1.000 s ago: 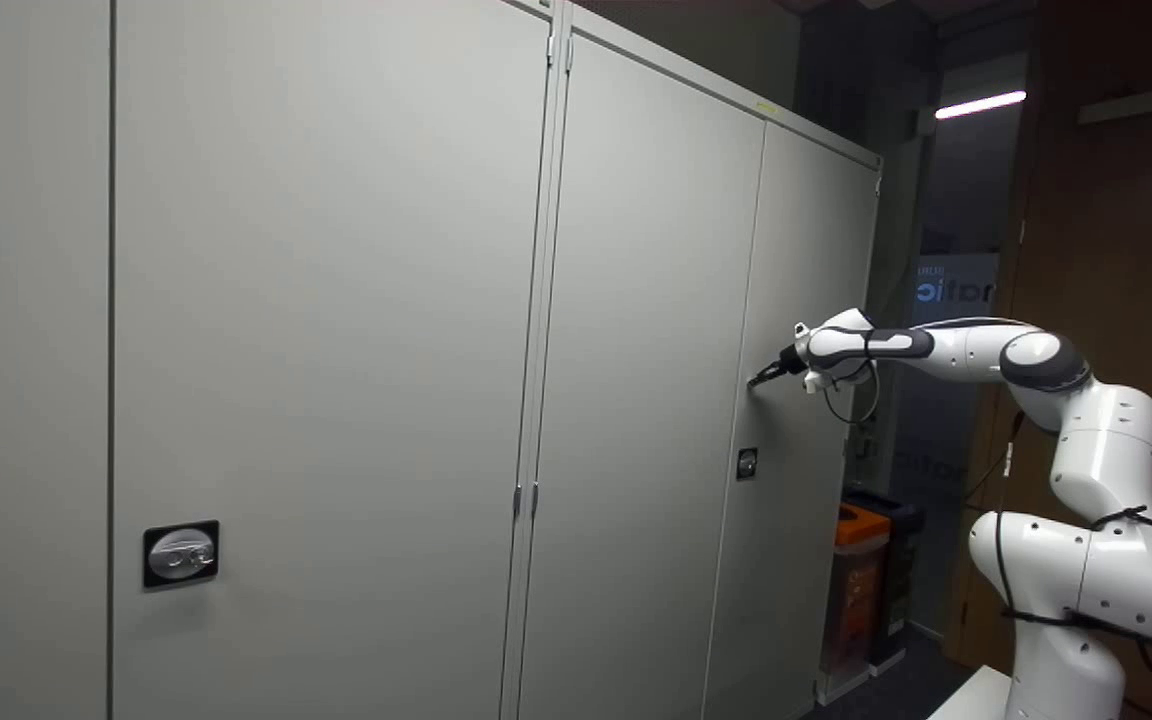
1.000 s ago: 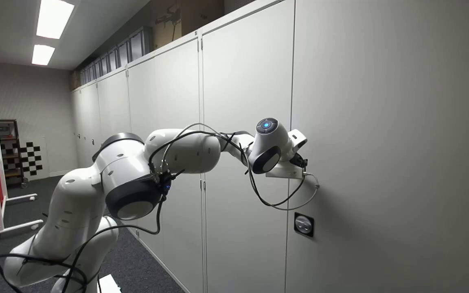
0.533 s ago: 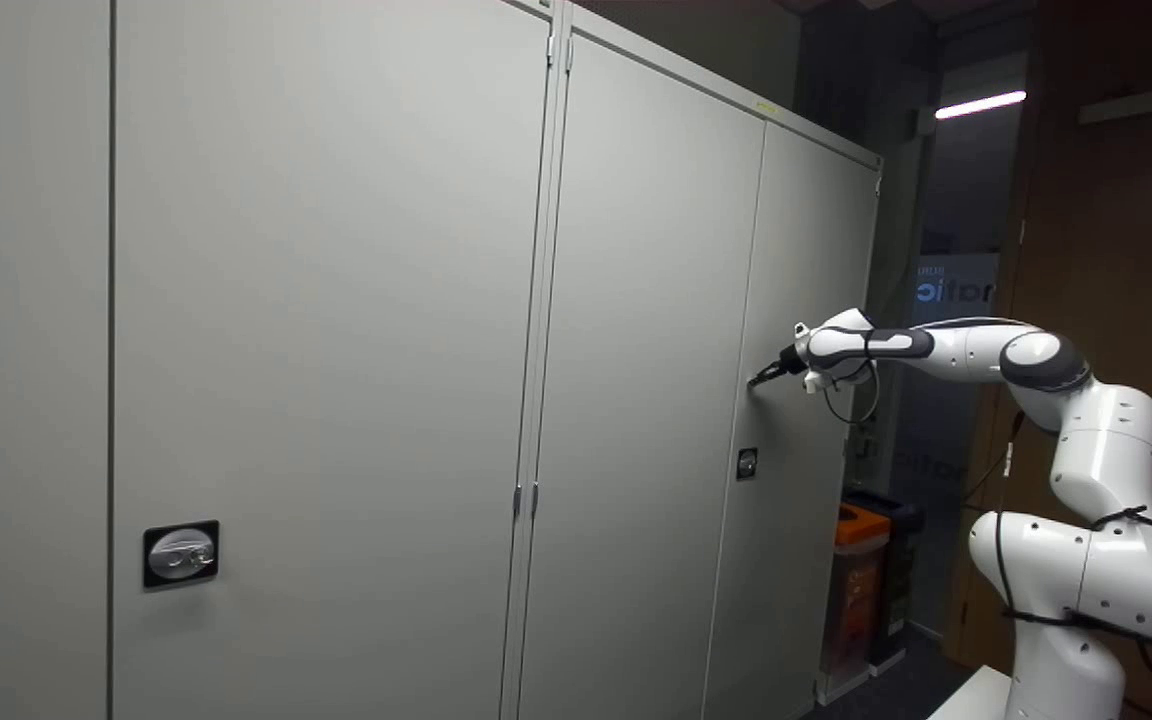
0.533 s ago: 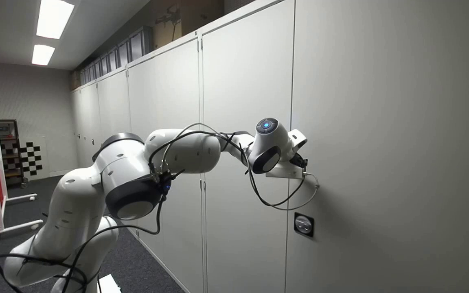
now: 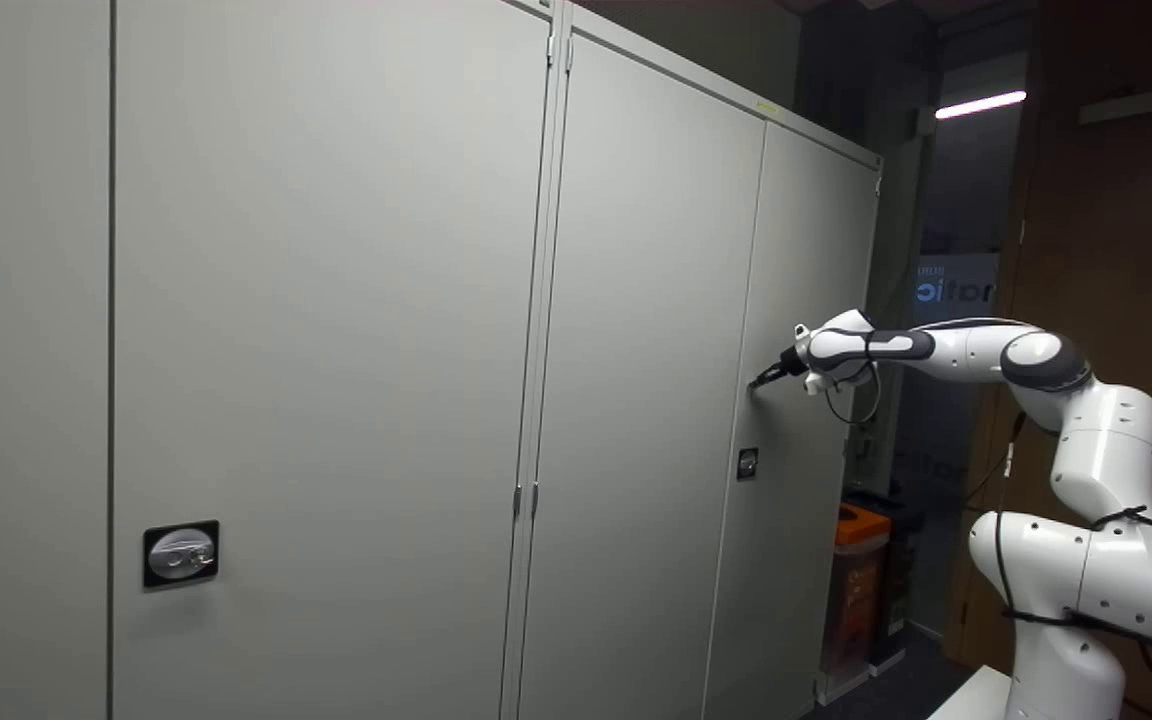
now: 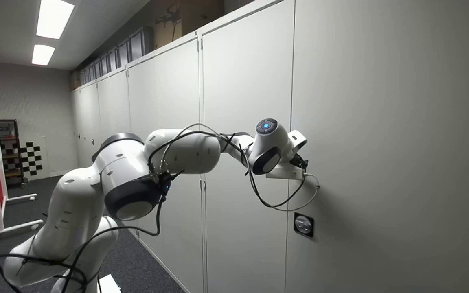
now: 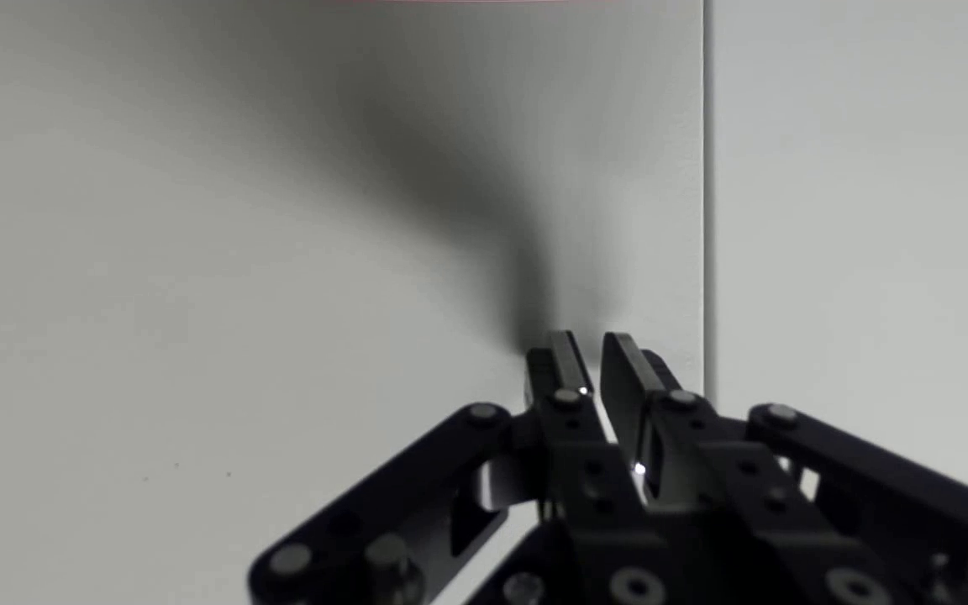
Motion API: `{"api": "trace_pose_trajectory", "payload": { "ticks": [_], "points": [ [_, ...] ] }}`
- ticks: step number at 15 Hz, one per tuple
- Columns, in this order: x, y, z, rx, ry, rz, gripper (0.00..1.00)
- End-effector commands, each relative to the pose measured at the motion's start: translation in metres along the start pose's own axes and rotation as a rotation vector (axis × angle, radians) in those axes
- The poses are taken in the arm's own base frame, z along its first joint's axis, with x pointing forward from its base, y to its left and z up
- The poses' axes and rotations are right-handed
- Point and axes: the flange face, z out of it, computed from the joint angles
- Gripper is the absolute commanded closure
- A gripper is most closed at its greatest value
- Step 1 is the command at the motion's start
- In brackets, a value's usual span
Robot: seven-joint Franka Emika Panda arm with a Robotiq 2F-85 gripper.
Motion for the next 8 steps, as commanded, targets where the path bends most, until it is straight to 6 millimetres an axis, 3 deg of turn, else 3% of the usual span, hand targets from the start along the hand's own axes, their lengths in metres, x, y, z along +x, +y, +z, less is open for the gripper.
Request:
{"api": "trace_pose_trajectory", "payload": {
  "ticks": [1,8],
  "points": [
    [-0.006,-0.001,-0.006,0.000,-0.006,0.007,0.51],
    [-0.040,-0.011,-0.019,0.034,-0.036,0.043,0.02]
  ]
}}
